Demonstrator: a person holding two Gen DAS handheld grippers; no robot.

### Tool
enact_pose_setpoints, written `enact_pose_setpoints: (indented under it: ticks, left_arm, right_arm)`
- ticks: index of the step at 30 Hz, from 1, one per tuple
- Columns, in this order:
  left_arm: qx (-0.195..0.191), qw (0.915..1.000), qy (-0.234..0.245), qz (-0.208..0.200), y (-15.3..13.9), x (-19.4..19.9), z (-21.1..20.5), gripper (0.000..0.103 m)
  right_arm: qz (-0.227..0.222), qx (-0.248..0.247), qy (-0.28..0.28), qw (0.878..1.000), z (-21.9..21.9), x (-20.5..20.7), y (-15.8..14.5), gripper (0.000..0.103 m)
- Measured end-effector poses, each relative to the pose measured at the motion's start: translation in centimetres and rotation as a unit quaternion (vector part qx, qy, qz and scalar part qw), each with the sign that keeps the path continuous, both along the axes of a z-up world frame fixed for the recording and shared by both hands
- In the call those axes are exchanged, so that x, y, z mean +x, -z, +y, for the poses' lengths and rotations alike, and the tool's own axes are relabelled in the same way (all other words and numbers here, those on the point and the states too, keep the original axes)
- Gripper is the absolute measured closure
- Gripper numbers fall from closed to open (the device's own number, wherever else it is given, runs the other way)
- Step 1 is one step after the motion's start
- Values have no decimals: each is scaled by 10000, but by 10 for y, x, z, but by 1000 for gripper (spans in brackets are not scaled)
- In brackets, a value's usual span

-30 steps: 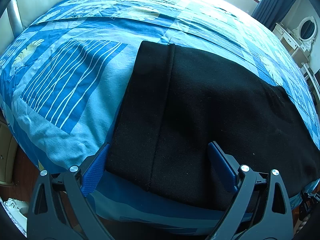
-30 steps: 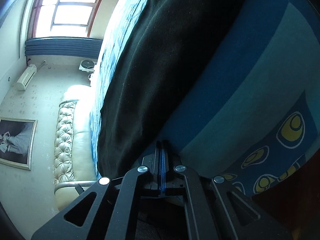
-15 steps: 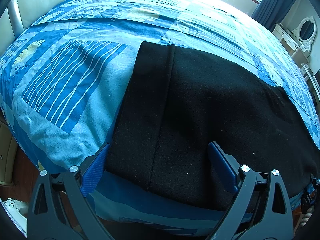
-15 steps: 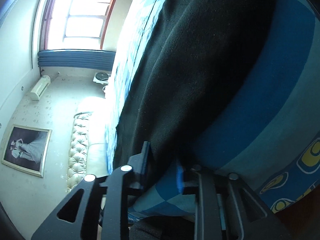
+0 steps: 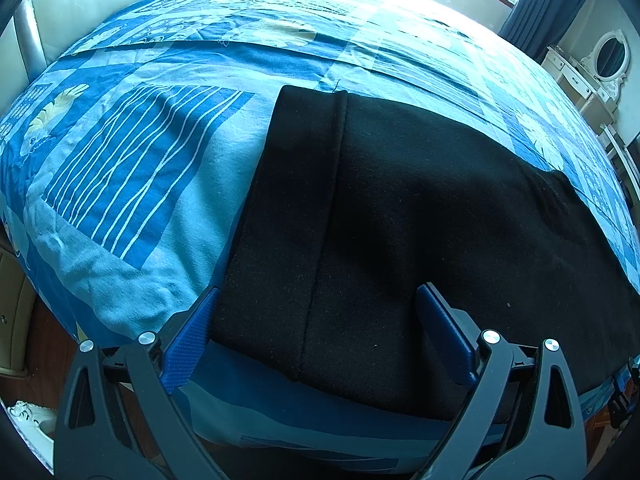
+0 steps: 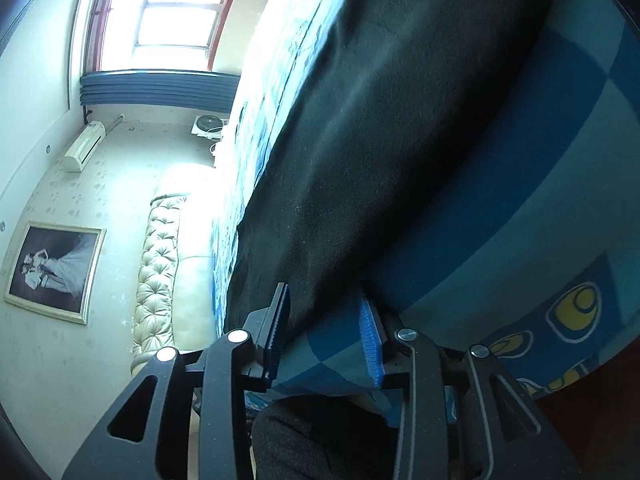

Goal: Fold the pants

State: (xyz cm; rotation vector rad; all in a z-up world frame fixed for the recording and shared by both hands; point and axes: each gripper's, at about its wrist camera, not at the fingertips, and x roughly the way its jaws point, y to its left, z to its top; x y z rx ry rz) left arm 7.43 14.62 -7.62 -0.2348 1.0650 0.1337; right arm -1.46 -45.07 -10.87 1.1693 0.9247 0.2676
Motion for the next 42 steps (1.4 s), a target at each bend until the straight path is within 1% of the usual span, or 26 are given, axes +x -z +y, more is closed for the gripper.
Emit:
enact_pose_setpoints:
  ticks: [3,5,7,8,9,10,12,13,14,17,21,22,24,28,29,31,32,33,34,35,37,38,40,42]
  left_arm:
    - [16,10000,30,-81,-1,-2,-1,6]
    - [52,9998,42,-165,-4,-5,-2,6]
    - [135,9996,49,-244,-8,-7,-5,7]
    - [176,9994,61,-305,-11,-9,-7,7]
    - [206,9990,82,-378,-15,-10,-9,7]
    - [244,9986,95,-455,-20,-12,-12,7]
    - [312,9976,124,-603,-29,-15,-17,7]
    - [345,9971,141,-662,-33,-16,-19,7]
    - [373,9966,146,-719,-37,-17,-21,7]
    - [467,9953,44,-851,-49,-20,-22,6]
    - [626,9938,-113,-911,-57,-21,-16,6]
    - [631,9938,-156,-897,-58,-20,-13,6]
    - [641,9940,-272,-843,-58,-20,-7,7]
    - [622,9945,-365,-756,-56,-21,-2,7]
    - [629,9946,-359,-738,-55,-21,-2,7]
    - [648,9948,-335,-708,-52,-20,-5,7]
    - [644,9949,-323,-699,-51,-21,-6,7]
    - [618,9953,-302,-687,-50,-21,-7,7]
    - [591,9956,-273,-675,-48,-20,-9,7]
    - [578,9958,-237,-666,-47,-20,-11,7]
    - [586,9960,-152,-653,-45,-19,-15,6]
    - [578,9961,-102,-652,-45,-18,-17,6]
    - [572,9961,-2,-667,-45,-18,-21,6]
    - [566,9959,95,-693,-45,-18,-24,6]
  right_arm:
    - [-417,-789,-141,9959,-40,-15,-36,67]
    - [-597,-1134,158,9916,-86,-27,-57,67]
    - [-717,-1241,455,9886,-139,-36,-72,55]
    - [-682,-1445,632,9851,-166,-38,-78,49]
    - [-596,-1790,791,9789,-191,-39,-83,49]
    - [-527,-2030,841,9741,-214,-36,-86,49]
    - [-200,-2400,968,9657,-258,-28,-84,49]
    - [-66,-2475,1014,9636,-276,-23,-80,49]
    - [41,-2443,1028,9642,-293,-18,-74,49]
    - [313,-2322,1052,9665,-321,0,-55,49]
    - [423,-2212,986,9693,-329,21,-34,49]
    - [419,-2163,960,9707,-323,29,-28,48]
    - [289,-2073,836,9743,-320,36,-25,36]
    - [132,-1839,250,9825,-307,52,-24,37]
    - [107,-1798,31,9836,-301,56,-24,39]
    - [165,-2077,-263,9777,-287,61,-27,42]
    - [213,-2097,-311,9770,-284,63,-27,49]
    - [284,-2067,-290,9776,-283,63,-26,58]
    - [359,-2067,-271,9774,-282,63,-25,65]
    - [384,-2033,-312,9779,-279,64,-25,77]
    - [414,-2116,-271,9761,-271,61,-29,79]
    - [388,-2077,-241,9771,-267,61,-32,81]
    - [241,-1995,-108,9795,-259,59,-42,81]
    - [34,-1770,45,9842,-250,56,-53,81]
